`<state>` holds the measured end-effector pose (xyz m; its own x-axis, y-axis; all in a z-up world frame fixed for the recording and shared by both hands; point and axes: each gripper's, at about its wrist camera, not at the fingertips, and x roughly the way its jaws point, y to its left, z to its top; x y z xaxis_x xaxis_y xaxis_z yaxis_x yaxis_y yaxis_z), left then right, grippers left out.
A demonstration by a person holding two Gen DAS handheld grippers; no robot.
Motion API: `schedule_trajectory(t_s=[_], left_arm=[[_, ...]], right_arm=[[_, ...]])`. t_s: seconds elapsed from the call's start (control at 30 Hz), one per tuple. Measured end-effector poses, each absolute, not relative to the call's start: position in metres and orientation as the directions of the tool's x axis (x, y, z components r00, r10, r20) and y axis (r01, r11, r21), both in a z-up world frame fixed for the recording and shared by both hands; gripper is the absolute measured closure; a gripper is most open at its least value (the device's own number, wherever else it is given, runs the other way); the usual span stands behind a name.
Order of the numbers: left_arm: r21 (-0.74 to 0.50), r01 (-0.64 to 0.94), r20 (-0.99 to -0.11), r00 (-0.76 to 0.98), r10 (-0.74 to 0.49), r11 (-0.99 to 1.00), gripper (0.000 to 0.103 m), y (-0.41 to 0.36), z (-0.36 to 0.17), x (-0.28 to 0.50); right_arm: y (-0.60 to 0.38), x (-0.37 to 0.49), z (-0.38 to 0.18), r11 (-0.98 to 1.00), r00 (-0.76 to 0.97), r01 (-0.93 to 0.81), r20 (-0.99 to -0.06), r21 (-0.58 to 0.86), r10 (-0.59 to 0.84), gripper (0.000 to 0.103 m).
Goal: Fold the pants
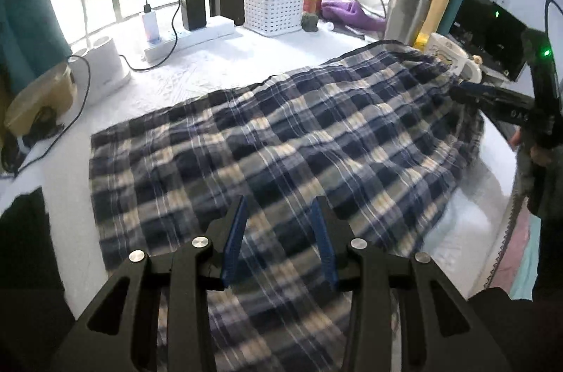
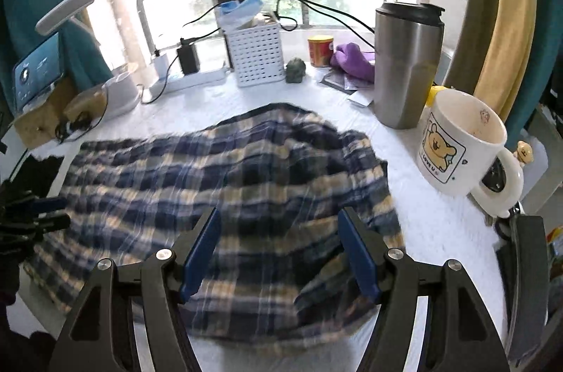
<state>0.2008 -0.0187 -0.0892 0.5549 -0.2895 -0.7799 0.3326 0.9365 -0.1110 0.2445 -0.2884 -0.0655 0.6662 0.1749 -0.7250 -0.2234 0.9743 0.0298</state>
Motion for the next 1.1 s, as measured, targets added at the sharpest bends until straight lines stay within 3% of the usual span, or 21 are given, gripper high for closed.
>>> schedule_trajectory(t_s=[0.3, 0.57, 0.73, 0.97, 1.1], left_arm=[[-0.099, 0.341, -0.782, 0.554, -0.285, 0.935, 0.065, -0.016, -0.093, 0.251], [-0.113, 0.306, -0.820, 0.509, -0.262, 0.945, 0.065, -0.003, -0.118, 0.295], [-0.112, 0.295, -0.821, 0.511, -0.256, 0.949, 0.065, -0.001, -0.128, 0.309], [-0.084, 0.286, -0.815, 0.531, -0.231, 0.955, 0.065, -0.006, -0.120, 0.319], [-0.138, 0.328, -0.769, 0.559, -0.310, 0.934, 0.065, -0.012, -0.093, 0.299]], right_arm=[[-0.284, 0.297, -0.069, 0.969, 0.655, -0.231, -0.723, 0.087, 0.221, 0.032], [-0.286, 0.354, -0.105, 0.977, 0.544, -0.196, -0.819, 0.087, 0.183, 0.032], [-0.290, 0.366, -0.118, 0.981, 0.545, -0.182, -0.823, 0.073, 0.163, 0.032], [-0.284, 0.378, -0.121, 0.987, 0.547, -0.154, -0.829, 0.041, 0.119, 0.032], [-0.284, 0.368, -0.110, 0.990, 0.573, -0.141, -0.813, 0.029, 0.106, 0.032]])
